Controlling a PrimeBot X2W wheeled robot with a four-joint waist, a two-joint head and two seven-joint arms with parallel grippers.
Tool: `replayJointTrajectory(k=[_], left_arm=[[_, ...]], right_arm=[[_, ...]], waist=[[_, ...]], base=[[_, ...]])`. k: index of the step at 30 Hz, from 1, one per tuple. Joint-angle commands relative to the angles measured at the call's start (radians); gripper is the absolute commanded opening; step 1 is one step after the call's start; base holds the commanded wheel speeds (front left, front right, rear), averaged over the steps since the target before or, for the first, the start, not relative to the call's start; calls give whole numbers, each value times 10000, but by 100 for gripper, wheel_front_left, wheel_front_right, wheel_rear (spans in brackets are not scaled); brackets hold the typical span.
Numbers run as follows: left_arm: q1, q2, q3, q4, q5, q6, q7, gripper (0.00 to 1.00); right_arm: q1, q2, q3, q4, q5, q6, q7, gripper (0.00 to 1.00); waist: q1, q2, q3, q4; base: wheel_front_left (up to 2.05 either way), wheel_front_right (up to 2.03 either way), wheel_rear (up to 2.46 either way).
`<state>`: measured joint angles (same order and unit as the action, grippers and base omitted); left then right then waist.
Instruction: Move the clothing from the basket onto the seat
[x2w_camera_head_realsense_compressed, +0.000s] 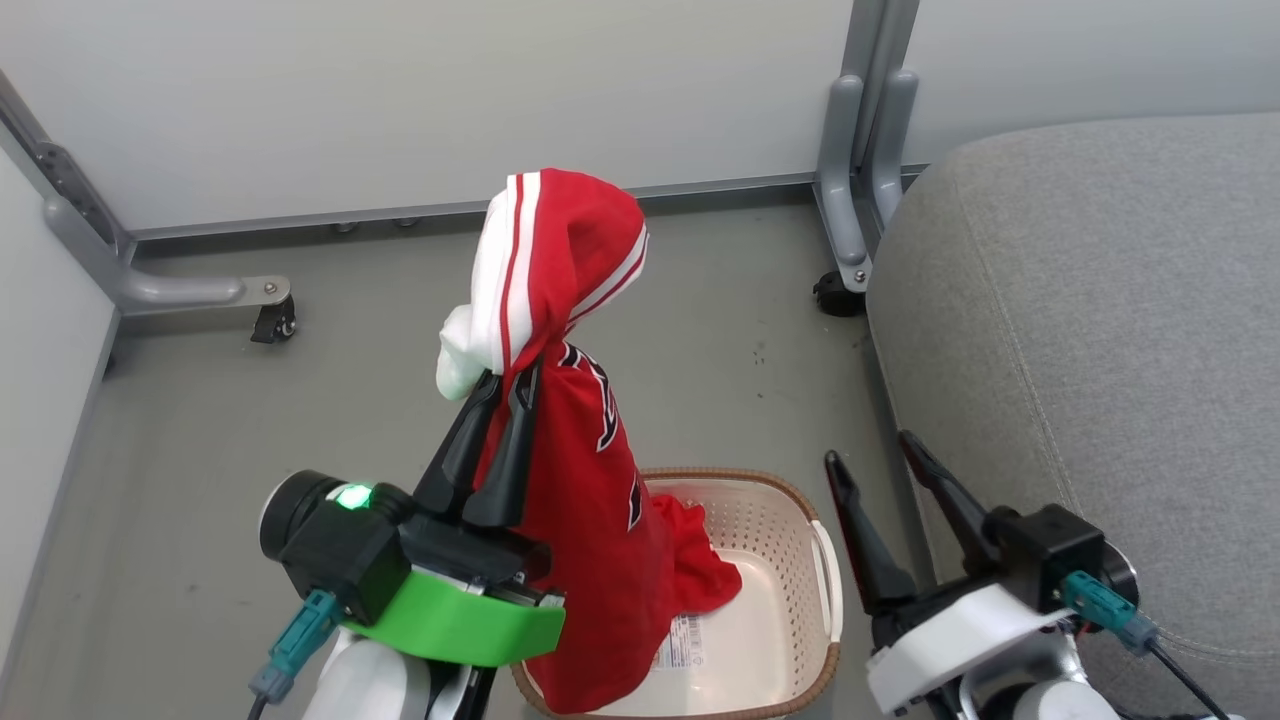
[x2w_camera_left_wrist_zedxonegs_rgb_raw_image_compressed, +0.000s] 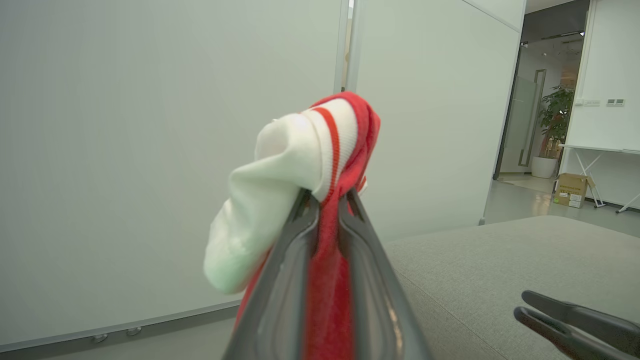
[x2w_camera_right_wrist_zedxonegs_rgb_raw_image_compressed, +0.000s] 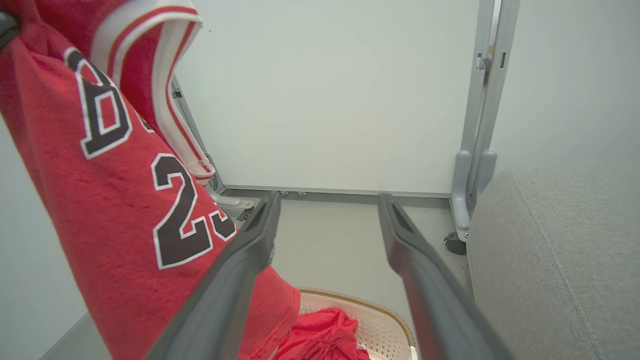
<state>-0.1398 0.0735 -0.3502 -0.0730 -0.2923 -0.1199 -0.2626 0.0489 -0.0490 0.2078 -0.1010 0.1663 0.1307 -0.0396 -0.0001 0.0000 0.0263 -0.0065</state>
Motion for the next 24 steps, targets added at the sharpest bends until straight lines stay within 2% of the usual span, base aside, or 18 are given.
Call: replayJointTrajectory(k=[1,13,22,23,24], left_arm=[[-205,-56,24,-83,99,-44,-34,0],[-630,-164,-366,-77,176,-107,-33,0],[-731,-199,-717,-1,127,-124,-34,0],[-744,-202,-773,-5,113,-125,-34,0],[-755,-205,-807,-9,102,-125,-33,0]], right_arm=[[-264,-30,268,83,47,1,6,100],[-2824,-100,4127,1692,1394,1,-320,100],[-4449,-39,5105,3354,1620,1,-806,100],[-4596,-34,5177,3533,1662,1,-856,96],[-4714,-31,5254,3682,1707,1,-847,34]], waist=[[1,0,117,103],[1,0,482,560],[1,0,591,765],[1,0,600,786],[1,0,609,798]], base=[[0,0,0],[0,0,0],[0,0,0],[0,0,0],[0,0,0]])
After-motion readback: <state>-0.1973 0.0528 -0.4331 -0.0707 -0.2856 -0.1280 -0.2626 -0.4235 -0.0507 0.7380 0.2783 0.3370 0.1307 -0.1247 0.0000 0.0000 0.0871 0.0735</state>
